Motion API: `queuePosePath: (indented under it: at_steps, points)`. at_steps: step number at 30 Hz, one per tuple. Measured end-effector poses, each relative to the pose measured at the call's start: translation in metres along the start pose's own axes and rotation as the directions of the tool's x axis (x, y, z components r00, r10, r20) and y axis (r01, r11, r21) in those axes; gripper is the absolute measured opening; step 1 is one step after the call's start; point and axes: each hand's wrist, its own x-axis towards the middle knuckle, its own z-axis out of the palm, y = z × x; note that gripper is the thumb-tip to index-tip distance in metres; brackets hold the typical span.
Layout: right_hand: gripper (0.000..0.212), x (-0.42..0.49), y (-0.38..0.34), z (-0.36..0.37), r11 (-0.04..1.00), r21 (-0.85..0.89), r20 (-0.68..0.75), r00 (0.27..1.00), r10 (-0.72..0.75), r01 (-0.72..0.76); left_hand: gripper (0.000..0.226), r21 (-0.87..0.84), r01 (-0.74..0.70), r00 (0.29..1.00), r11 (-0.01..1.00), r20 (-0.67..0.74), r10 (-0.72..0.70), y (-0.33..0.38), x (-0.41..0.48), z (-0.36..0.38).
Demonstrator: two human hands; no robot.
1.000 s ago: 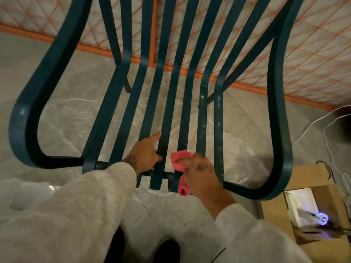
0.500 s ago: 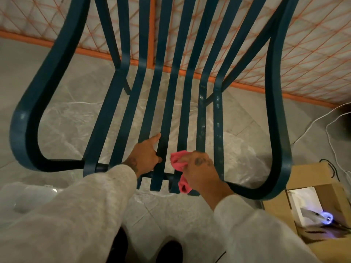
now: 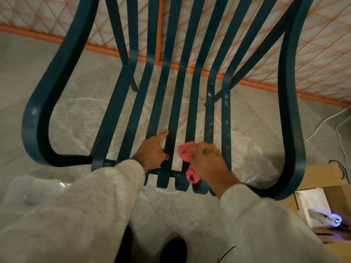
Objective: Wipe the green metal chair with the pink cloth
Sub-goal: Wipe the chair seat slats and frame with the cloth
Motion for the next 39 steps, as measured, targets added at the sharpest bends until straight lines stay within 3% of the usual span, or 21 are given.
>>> queuePosePath:
  at_steps: [2, 4, 9, 11, 13, 17, 19, 22, 26, 29, 32, 35, 37, 39]
  points:
    - [0.035, 0.008, -0.007, -0.012, 0.994, 0.107, -0.064, 0.998, -0.008, 0.015, 0.084, 0.025, -0.008, 1.000, 1.000, 0.002, 0.007, -0.001, 0.001, -0.001]
    - [0.040, 0.006, -0.008, -0.008, 0.996, 0.093, -0.108, 0.994, 0.009, 0.001, 0.084, 0.023, -0.010, 1.000, 1.000, 0.006, 0.010, -0.002, 0.001, -0.001]
    - [0.041, -0.018, 0.001, 0.018, 0.994, -0.082, 0.038, 0.996, 0.078, -0.075, 0.086, 0.001, -0.007, 1.000, 1.000, -0.004, 0.007, -0.002, 0.002, -0.001]
    - [0.039, -0.018, -0.002, 0.008, 0.996, -0.083, 0.062, 0.997, 0.046, -0.041, 0.085, 0.000, -0.003, 1.000, 1.000, -0.001, 0.003, -0.001, 0.002, -0.001]
    - [0.032, -0.009, -0.010, -0.007, 0.999, 0.033, -0.002, 1.000, -0.016, 0.016, 0.084, -0.003, 0.003, 1.000, 1.000, 0.012, -0.003, -0.001, 0.001, -0.001]
    - [0.041, 0.005, -0.014, -0.010, 0.997, -0.080, -0.098, 0.995, -0.001, -0.007, 0.084, 0.006, -0.008, 1.000, 1.000, 0.012, 0.008, -0.002, 0.002, -0.001]
    - [0.049, -0.007, -0.011, 0.001, 0.997, -0.048, -0.056, 0.997, 0.053, -0.056, 0.084, -0.001, -0.007, 1.000, 1.000, 0.006, 0.007, -0.001, 0.001, -0.001]
    - [0.032, -0.035, -0.004, 0.014, 0.995, -0.058, 0.088, 0.992, 0.088, -0.083, 0.083, 0.009, -0.016, 1.000, 1.000, -0.005, 0.016, -0.001, -0.001, -0.001]
    - [0.048, -0.022, -0.007, -0.002, 0.984, -0.177, 0.071, 0.997, -0.020, 0.032, 0.082, 0.012, -0.017, 1.000, 1.000, 0.006, 0.017, 0.001, -0.003, 0.001]
    - [0.048, -0.003, -0.011, -0.014, 0.951, -0.292, 0.002, 0.994, -0.111, 0.106, 0.083, 0.021, -0.023, 1.000, 1.000, 0.006, 0.023, 0.001, -0.002, 0.000]
    - [0.050, -0.009, -0.003, 0.004, 0.984, -0.178, -0.059, 0.998, -0.034, 0.023, 0.083, 0.029, -0.028, 1.000, 0.999, -0.002, 0.028, 0.003, -0.004, 0.000]
    - [0.037, -0.026, 0.007, 0.029, 0.994, -0.024, 0.038, 0.994, 0.103, -0.103, 0.084, 0.010, -0.010, 1.000, 1.000, -0.005, 0.010, 0.004, -0.007, 0.000]
    - [0.038, -0.020, 0.008, 0.026, 0.992, -0.100, 0.086, 0.992, 0.087, -0.078, 0.084, 0.021, -0.009, 1.000, 1.000, -0.007, 0.009, 0.004, -0.007, 0.000]
    - [0.047, -0.008, 0.002, 0.009, 0.975, -0.220, 0.054, 0.998, -0.029, 0.040, 0.084, 0.030, -0.014, 1.000, 0.999, -0.002, 0.014, 0.004, -0.006, 0.000]
